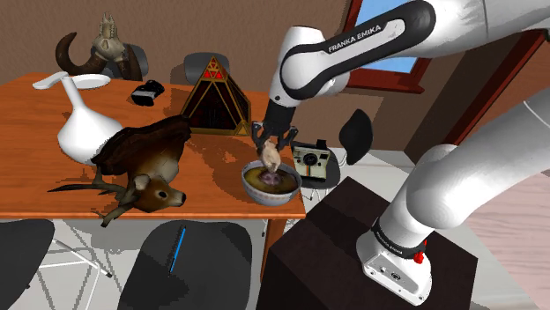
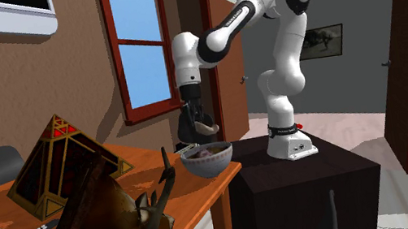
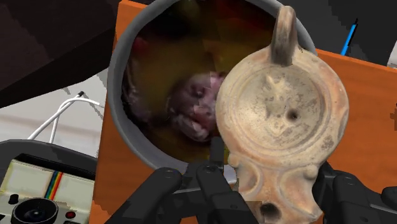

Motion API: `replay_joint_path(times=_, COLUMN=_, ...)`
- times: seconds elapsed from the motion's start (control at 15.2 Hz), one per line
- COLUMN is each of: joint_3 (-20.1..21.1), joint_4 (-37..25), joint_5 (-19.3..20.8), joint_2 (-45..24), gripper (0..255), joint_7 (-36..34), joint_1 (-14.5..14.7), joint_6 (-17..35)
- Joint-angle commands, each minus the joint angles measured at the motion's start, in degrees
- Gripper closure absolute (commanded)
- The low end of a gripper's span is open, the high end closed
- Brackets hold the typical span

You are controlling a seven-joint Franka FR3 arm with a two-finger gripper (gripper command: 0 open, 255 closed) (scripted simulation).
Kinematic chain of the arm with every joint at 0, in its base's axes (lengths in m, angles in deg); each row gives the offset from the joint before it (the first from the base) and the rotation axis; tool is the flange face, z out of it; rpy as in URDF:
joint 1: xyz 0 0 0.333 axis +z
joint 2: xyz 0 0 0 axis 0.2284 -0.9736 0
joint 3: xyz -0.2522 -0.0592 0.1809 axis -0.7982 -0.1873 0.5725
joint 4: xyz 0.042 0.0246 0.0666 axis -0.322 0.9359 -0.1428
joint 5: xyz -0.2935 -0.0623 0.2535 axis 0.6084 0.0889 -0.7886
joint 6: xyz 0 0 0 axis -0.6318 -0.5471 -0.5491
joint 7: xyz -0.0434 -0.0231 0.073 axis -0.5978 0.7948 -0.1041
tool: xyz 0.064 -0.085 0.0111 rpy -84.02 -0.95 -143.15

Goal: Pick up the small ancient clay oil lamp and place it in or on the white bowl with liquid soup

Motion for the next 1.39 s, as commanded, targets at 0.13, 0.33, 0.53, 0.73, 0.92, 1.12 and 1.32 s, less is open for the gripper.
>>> replay_joint_path(times=0.13, joint_3=0.10, joint_4=4.07, joint_5=-1.15, joint_2=0.73, gripper=255, joint_7=0.99, joint_1=0.52, joint_6=3.27)
replay_joint_path(times=0.33, joint_3=0.22, joint_4=5.08, joint_5=-1.78, joint_2=-1.10, gripper=255, joint_7=1.69, joint_1=0.75, joint_6=6.07)
replay_joint_path(times=0.53, joint_3=0.32, joint_4=5.96, joint_5=-2.48, joint_2=-3.10, gripper=255, joint_7=2.46, joint_1=1.01, joint_6=8.91)
replay_joint_path(times=0.73, joint_3=0.36, joint_4=6.31, joint_5=-2.81, joint_2=-4.02, gripper=255, joint_7=2.82, joint_1=1.14, joint_6=10.16)
replay_joint_path(times=0.92, joint_3=0.36, joint_4=6.30, joint_5=-2.82, joint_2=-4.02, gripper=255, joint_7=2.82, joint_1=1.14, joint_6=10.16)
replay_joint_path(times=1.12, joint_3=0.36, joint_4=6.30, joint_5=-2.82, joint_2=-4.02, gripper=255, joint_7=2.82, joint_1=1.14, joint_6=10.16)
replay_joint_path(times=1.32, joint_3=0.36, joint_4=6.30, joint_5=-2.82, joint_2=-4.02, gripper=0, joint_7=2.81, joint_1=1.15, joint_6=10.16)
